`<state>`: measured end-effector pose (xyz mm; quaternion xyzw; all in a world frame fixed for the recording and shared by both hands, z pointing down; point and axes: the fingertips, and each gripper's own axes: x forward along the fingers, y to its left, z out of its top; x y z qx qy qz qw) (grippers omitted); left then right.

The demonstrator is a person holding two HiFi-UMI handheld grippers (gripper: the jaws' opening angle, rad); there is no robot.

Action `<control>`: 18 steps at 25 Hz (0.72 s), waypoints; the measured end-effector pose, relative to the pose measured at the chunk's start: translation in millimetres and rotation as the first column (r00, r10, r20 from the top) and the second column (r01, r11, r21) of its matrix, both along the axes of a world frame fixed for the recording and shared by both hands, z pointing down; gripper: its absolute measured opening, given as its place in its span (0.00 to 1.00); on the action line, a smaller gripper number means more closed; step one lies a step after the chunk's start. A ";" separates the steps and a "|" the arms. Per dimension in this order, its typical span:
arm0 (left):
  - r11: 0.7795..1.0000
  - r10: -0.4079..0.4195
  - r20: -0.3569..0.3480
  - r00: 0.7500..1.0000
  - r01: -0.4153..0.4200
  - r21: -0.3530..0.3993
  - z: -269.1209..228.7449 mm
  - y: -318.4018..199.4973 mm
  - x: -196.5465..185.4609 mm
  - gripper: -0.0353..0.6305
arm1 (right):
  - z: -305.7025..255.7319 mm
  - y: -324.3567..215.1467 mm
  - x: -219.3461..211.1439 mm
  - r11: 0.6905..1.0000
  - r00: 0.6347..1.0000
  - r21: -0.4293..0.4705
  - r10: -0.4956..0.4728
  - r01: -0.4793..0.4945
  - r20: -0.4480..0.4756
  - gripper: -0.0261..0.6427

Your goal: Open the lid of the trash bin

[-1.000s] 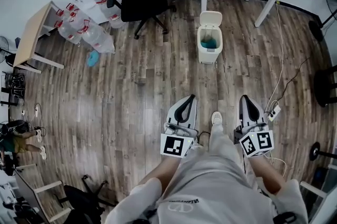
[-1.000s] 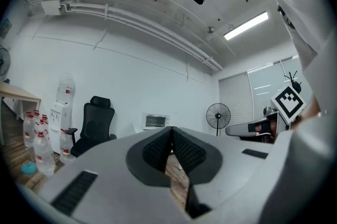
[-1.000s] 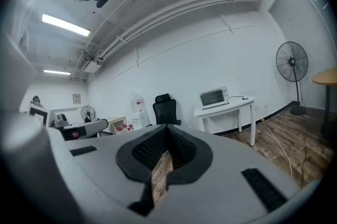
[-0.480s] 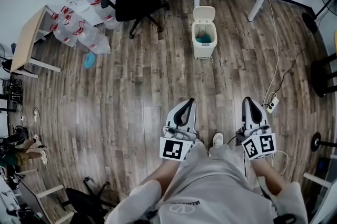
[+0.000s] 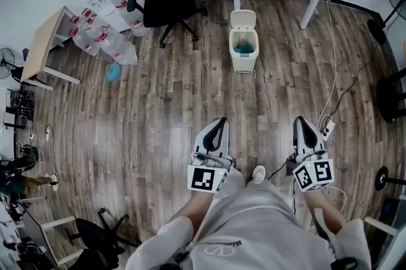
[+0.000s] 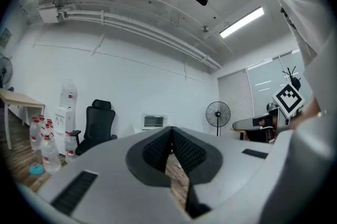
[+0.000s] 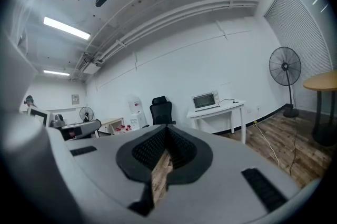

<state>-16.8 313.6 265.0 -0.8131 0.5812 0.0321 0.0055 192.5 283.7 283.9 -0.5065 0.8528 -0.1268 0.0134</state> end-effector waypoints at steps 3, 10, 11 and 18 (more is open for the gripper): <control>1.000 -0.020 0.012 1.000 0.020 0.005 -4.6 10.2 22.0 0.06 | 0.4 4.3 23.6 1.000 1.000 0.000 -0.014 0.014 0.006 0.06; 0.997 -0.073 0.027 0.997 0.073 0.012 -9.6 32.1 50.8 0.06 | 9.1 14.2 61.4 0.999 0.999 -0.013 -0.047 0.047 0.007 0.06; 0.997 -0.078 0.029 0.997 0.078 0.013 -9.0 34.8 51.9 0.06 | 10.5 15.7 64.9 0.999 0.999 -0.014 -0.047 0.047 0.005 0.06; 0.997 -0.078 0.030 0.996 0.077 0.028 -20.3 46.9 38.8 0.06 | -1.8 23.2 62.0 1.000 1.000 -0.006 -0.026 0.026 0.000 0.06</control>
